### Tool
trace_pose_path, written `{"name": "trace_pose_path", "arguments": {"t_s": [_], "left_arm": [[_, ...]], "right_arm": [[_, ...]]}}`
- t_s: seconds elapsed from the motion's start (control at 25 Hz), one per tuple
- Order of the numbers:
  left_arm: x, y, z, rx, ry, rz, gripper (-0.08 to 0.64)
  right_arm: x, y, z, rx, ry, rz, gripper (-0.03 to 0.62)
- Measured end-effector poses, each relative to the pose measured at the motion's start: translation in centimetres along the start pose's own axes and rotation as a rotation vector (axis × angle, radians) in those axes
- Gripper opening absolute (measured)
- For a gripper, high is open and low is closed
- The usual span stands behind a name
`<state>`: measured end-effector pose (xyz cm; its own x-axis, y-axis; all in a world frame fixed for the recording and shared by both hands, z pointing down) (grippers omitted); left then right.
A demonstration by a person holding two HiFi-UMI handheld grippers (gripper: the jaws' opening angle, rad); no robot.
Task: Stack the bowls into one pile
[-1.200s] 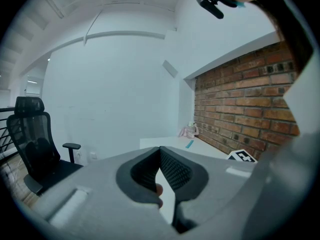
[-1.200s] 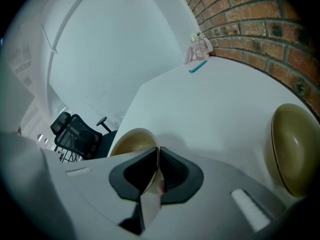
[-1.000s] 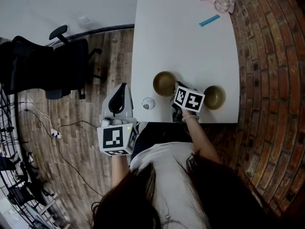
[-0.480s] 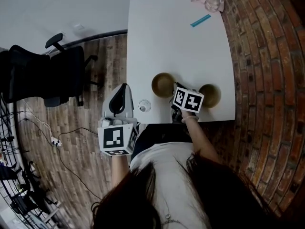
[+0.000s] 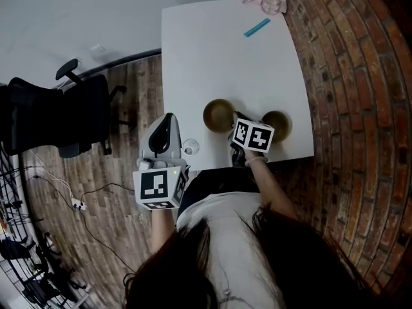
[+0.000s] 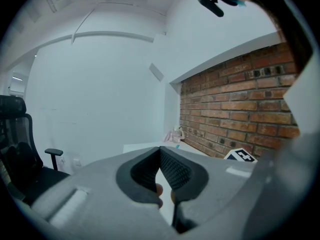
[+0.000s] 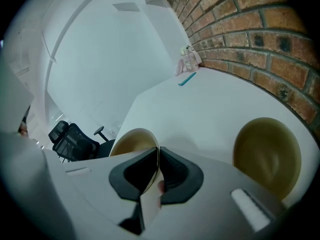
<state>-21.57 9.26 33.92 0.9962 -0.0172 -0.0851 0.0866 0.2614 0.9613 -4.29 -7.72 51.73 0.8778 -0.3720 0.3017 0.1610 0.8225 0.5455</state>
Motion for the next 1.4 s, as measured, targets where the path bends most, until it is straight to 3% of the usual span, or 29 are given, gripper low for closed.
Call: {"name": "trace_pose_path", "arguments": {"t_s": [1.4], "left_arm": [[5.7,-1.5,3.4,0.038,0.243,0.067,0.000]], "right_arm": [[6.0,0.1,-6.0,0.130,0.094,0.129,0.020]]}}
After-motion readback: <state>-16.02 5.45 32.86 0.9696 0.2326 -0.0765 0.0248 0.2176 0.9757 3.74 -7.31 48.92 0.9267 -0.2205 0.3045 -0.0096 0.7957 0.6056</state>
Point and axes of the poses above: the fingertips, and each gripper's own axes: z forward along the fingers, x to its right, y out of its underside, the point moved 10 cm from there along -z, backward along the fingers, and after that the axes turned 11 degrees about y, right-handed, at the moved point
